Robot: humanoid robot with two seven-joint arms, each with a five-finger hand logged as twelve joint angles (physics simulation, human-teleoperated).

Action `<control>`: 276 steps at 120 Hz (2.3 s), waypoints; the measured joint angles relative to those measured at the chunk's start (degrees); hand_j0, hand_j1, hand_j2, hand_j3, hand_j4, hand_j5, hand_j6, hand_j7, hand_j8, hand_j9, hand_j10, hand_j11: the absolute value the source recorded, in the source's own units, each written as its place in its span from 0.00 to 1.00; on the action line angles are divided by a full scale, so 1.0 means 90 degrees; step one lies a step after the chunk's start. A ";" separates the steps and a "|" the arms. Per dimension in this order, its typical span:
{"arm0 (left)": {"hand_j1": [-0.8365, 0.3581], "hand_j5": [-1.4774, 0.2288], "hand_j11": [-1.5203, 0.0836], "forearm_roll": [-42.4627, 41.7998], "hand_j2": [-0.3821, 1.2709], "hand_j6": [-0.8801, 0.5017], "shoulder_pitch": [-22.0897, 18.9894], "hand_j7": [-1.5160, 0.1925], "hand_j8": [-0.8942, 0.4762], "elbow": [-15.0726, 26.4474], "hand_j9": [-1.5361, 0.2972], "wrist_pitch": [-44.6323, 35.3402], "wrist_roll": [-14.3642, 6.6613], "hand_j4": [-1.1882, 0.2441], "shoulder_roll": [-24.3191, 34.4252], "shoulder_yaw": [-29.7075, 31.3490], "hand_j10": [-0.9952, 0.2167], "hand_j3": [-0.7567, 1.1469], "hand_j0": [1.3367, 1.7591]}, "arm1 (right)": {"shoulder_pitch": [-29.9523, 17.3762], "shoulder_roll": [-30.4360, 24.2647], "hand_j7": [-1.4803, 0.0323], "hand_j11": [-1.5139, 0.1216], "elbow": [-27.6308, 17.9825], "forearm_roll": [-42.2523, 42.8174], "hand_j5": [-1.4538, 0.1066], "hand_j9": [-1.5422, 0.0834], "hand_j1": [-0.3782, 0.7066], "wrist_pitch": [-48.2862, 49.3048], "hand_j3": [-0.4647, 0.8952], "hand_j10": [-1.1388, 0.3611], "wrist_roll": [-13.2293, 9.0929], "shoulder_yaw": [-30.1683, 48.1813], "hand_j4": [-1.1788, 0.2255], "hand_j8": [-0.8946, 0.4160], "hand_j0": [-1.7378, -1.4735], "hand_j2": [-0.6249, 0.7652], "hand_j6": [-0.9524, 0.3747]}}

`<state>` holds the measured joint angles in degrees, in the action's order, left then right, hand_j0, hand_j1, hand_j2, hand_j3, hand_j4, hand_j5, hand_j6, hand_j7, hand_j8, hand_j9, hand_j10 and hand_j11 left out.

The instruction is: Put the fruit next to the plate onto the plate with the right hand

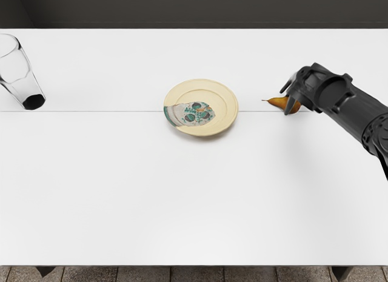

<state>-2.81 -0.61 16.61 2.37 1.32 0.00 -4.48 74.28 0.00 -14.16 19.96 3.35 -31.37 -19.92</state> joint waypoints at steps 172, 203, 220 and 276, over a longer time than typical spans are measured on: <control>0.99 0.87 0.95 0.0001 0.23 0.64 0.0000 0.89 0.65 0.0000 0.84 -0.0001 0.0000 0.83 0.0000 -0.0002 0.82 0.40 0.76 | 0.0431 -0.0974 0.23 0.15 0.0286 -0.0437 0.14 0.18 0.63 0.2726 0.34 0.37 -0.0365 0.2458 0.26 0.41 0.32 0.67 0.36; 0.99 0.87 0.95 0.0001 0.23 0.64 0.0000 0.89 0.65 0.0000 0.84 0.0000 0.0000 0.83 0.0000 -0.0002 0.82 0.40 0.76 | 0.0900 -0.0249 0.23 0.14 0.0175 -0.1267 0.12 0.18 0.66 0.3510 0.34 0.38 -0.0400 0.2486 0.26 0.43 0.31 0.72 0.38; 0.99 0.87 0.95 0.0001 0.23 0.64 0.0000 0.89 0.65 0.0000 0.84 -0.0001 0.0000 0.83 0.0000 -0.0002 0.82 0.40 0.76 | 0.0996 -0.0065 0.23 0.13 0.0233 -0.1407 0.12 0.17 0.59 0.3553 0.34 0.35 -0.0400 0.2467 0.26 0.40 0.31 0.62 0.36; 0.99 0.87 0.95 -0.0001 0.23 0.64 0.0000 0.89 0.65 0.0000 0.84 0.0000 0.0000 0.83 0.0000 0.0002 0.82 0.40 0.76 | 0.0687 -0.1223 0.87 0.81 -0.0170 -0.1563 0.82 0.84 0.12 0.3294 0.34 0.69 -0.0403 0.3425 0.75 0.63 0.30 0.46 0.65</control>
<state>-2.82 -0.61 16.61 2.37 1.32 0.00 -4.47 80.46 -11.01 -15.68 5.90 33.00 -35.00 10.91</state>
